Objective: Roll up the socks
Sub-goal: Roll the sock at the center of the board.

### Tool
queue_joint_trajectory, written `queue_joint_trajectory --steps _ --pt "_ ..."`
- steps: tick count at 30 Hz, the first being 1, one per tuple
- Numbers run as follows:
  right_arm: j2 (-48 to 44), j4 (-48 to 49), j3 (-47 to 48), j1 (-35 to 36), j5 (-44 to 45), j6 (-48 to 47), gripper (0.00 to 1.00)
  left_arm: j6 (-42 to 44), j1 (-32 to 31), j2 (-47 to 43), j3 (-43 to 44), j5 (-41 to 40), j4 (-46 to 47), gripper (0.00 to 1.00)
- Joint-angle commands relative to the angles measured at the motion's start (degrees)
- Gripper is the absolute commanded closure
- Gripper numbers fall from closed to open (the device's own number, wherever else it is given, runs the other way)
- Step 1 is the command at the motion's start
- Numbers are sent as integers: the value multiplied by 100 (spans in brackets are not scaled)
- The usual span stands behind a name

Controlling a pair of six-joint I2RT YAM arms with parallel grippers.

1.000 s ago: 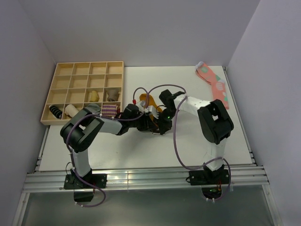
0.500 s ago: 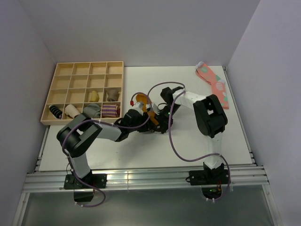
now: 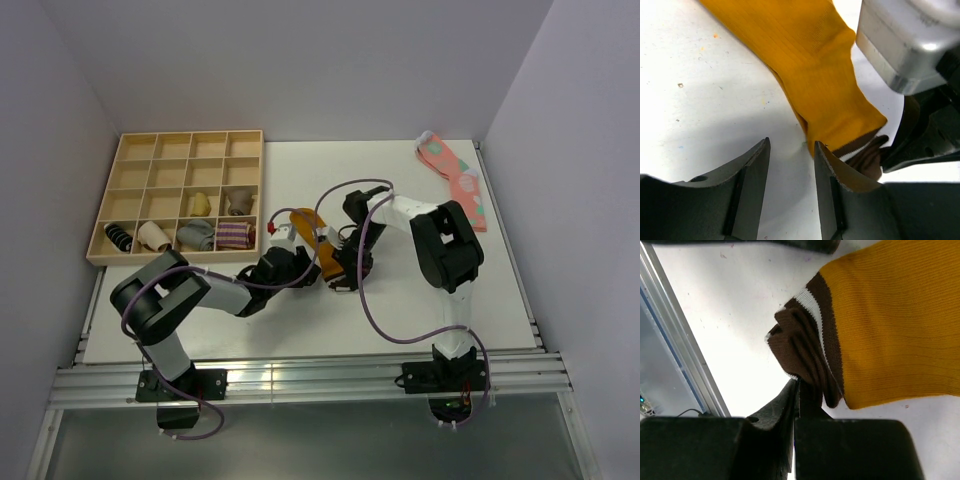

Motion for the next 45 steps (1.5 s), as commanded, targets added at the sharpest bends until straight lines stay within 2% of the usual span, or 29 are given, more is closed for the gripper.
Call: queue_joint_trajectory --steps 1,4,7,8,14,18,22,25,27,31,34,45 --pt "-299 -90 -123 44 52 24 100 270 -41 7 150 -173 137 54" --pt "-518 174 -273 44 25 208 96 235 -68 68 307 -225 -2 56" --pt "-844 411 -344 44 -10 366 83 297 -103 147 370 -208 -73 59" --pt "-923 482 -344 44 -10 480 83 305 -112 156 387 -190 -82 60" --pt "-1214 789 -291 52 25 779 85 507 -323 148 616 -138 -275 64" --pt "-1503 1639 -536 -9 445 1340 84 595 -472 130 800 -242 -530 67" --pt "-1477 2046 -572 -62 868 1737 97 718 -525 279 1177 -181 -986 70" --pt "-1372 2038 -520 -97 922 1922 99 727 -604 393 1319 -164 -1136 73" --pt "-1450 2029 -563 -193 826 1879 99 710 -622 420 1284 -111 -1067 75" --pt "-1767 2100 -914 -447 598 1642 91 552 -622 438 1073 20 -795 77" --pt "-1899 1907 -1029 -667 351 1300 88 447 -622 368 802 161 -250 76" --pt "-1715 668 -1161 -993 -387 -316 78 429 -622 657 792 908 375 76"
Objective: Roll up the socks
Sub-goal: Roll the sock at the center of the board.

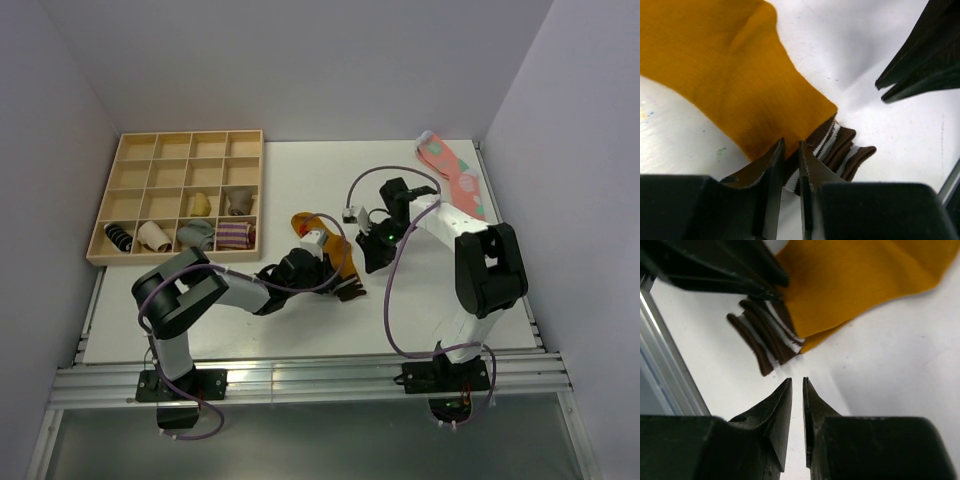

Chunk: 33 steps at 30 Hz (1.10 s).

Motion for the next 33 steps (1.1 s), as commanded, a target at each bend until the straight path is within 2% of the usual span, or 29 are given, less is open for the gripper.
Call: queue_joint_trajectory --steps 1,4,10,18,23,26,27,30,33 --pt "-1 -607 -48 -36 -418 -850 78 -48 -29 91 66 327 382 76" --pt "25 -783 -57 -36 -427 -1095 76 -39 -38 223 251 301 231 77" --pt "43 -731 -285 -19 -208 -1387 58 -162 67 390 471 266 -50 76" --pt "-71 -239 -409 34 -49 -1334 51 -329 603 513 357 792 46 76" --pt "-194 120 -312 43 -146 -1045 51 -364 893 548 269 1214 100 77" --pt "-195 682 -242 60 38 -439 63 -180 955 557 365 1469 -136 78" --pt "-203 954 -277 43 143 111 69 -93 964 557 391 1566 -199 78" --pt "-203 1457 -260 43 416 597 73 -31 973 452 322 1628 -243 76" --pt "-125 1608 -146 78 584 881 84 -118 973 189 77 1611 45 72"
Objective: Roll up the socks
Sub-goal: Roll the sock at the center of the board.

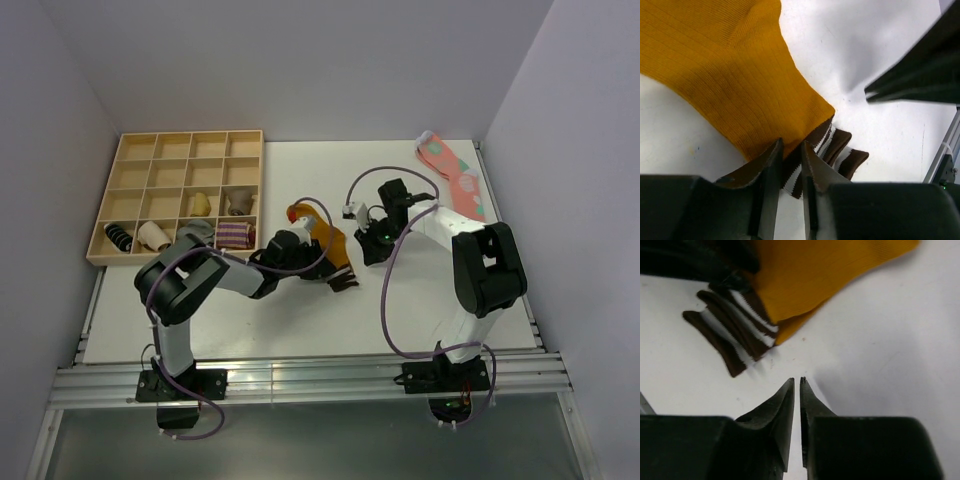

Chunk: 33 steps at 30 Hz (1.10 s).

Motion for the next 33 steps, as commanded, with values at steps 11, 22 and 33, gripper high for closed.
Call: queue_joint_trajectory --steps 11,22,33 --pt "120 568 103 401 544 779 98 -861 -175 -1492 -602 -2301 -273 70" --pt "120 373 -99 665 517 524 100 -2373 -255 -544 754 -3388 -3009 94" --pt "50 391 -363 911 377 454 100 -2594 -351 -254 876 -3300 -3045 100"
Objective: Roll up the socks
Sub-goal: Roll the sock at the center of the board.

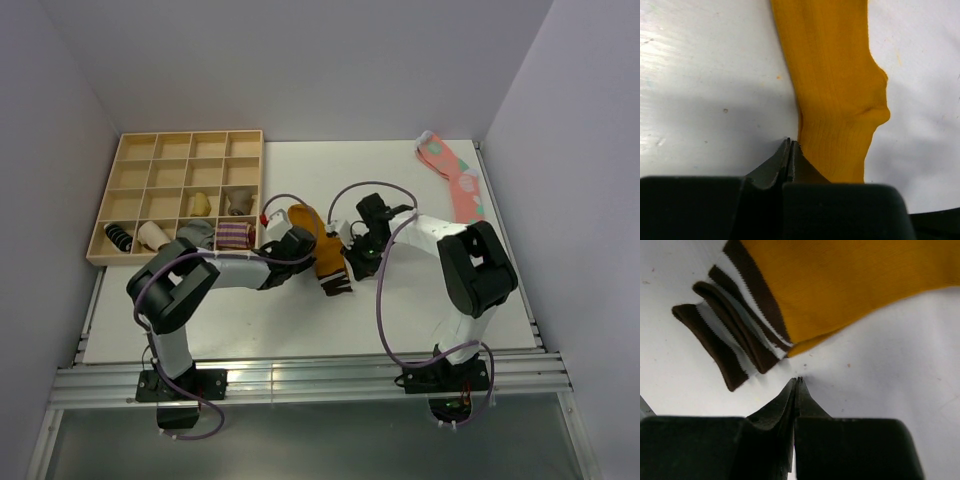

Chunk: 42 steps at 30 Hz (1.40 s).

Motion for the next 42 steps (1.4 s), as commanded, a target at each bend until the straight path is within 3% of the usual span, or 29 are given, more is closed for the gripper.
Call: queue_joint_trajectory --steps 1,11,20,27,31,42 --pt "-145 -4 -100 150 -183 -93 100 23 -39 325 253 156 -158 100" --pt "-312 -119 -118 362 -552 -66 100 365 -21 853 623 973 247 100" --pt "-1076 347 -390 124 -218 -13 100 471 58 546 395 877 257 96" --pt "-1587 224 -540 89 -780 -488 84 427 145 11 0 623 450 90" --pt "-1499 179 -618 247 -649 -734 72 235 251 -402 -342 447 503 83" --pt "-1411 558 -804 880 -245 -804 55 -83 357 -1572 -1160 51 397 81"
